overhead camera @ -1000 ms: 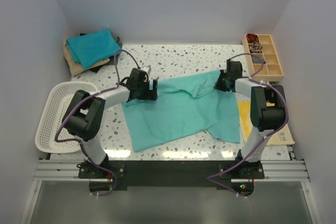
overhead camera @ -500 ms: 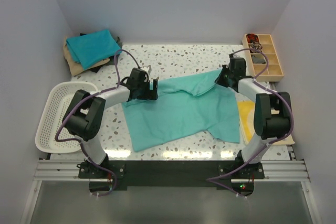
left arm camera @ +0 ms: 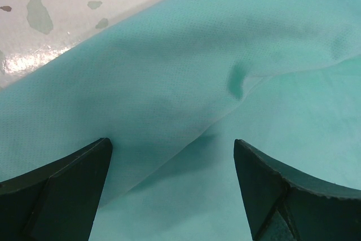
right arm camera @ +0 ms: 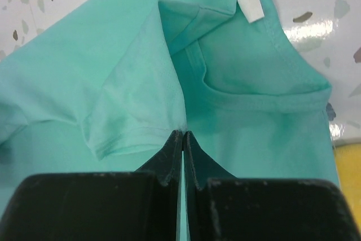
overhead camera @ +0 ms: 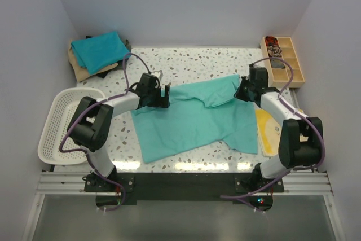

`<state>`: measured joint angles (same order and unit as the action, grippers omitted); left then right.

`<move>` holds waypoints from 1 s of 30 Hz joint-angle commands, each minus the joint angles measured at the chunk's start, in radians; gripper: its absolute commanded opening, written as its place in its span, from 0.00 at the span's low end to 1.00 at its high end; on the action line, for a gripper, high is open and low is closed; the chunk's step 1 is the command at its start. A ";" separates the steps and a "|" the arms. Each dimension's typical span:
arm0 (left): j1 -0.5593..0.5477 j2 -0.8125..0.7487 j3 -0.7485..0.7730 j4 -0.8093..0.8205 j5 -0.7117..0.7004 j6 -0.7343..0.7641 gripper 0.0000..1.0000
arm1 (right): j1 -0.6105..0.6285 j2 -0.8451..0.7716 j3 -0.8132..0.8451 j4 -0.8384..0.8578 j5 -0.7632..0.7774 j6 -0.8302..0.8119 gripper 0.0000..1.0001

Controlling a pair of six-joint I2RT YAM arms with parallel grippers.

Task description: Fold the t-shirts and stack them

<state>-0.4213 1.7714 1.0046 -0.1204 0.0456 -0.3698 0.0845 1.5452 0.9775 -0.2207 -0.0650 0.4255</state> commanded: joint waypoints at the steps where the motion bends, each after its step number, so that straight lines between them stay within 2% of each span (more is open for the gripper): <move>1: -0.004 0.010 0.035 0.016 0.022 0.023 0.94 | 0.009 -0.066 -0.045 -0.066 0.025 0.015 0.00; 8: -0.004 -0.016 0.049 -0.025 0.010 0.040 0.94 | 0.015 -0.108 -0.108 -0.114 0.056 0.019 0.00; 9: -0.004 -0.021 0.054 -0.044 0.005 0.043 0.94 | 0.015 -0.112 -0.112 -0.118 0.062 0.018 0.05; 11: -0.004 -0.036 0.055 -0.058 -0.013 0.049 0.94 | 0.018 -0.119 -0.123 -0.112 0.092 0.013 0.08; 12: -0.004 -0.043 0.055 -0.076 -0.021 0.049 0.94 | 0.017 -0.122 -0.116 -0.130 0.108 0.012 0.14; 14: -0.004 -0.064 0.049 -0.094 -0.036 0.052 0.94 | 0.018 -0.152 -0.097 -0.135 0.131 0.013 0.21; 17: -0.004 -0.104 0.026 -0.117 -0.043 0.052 0.94 | 0.021 -0.197 -0.067 -0.138 0.142 0.013 0.42; 19: -0.004 -0.133 0.019 -0.133 -0.044 0.049 0.94 | 0.020 -0.203 -0.050 -0.128 0.148 0.007 0.48; 25: -0.004 -0.178 0.003 -0.165 -0.070 0.049 0.94 | 0.021 -0.102 0.041 -0.007 0.041 -0.013 0.52; 30: -0.004 -0.173 -0.049 -0.128 -0.090 0.042 0.94 | 0.020 0.135 0.179 0.076 -0.062 0.008 0.52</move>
<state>-0.4213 1.6165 1.0050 -0.2684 -0.0105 -0.3435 0.0994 1.5372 1.0622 -0.2623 -0.0254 0.4255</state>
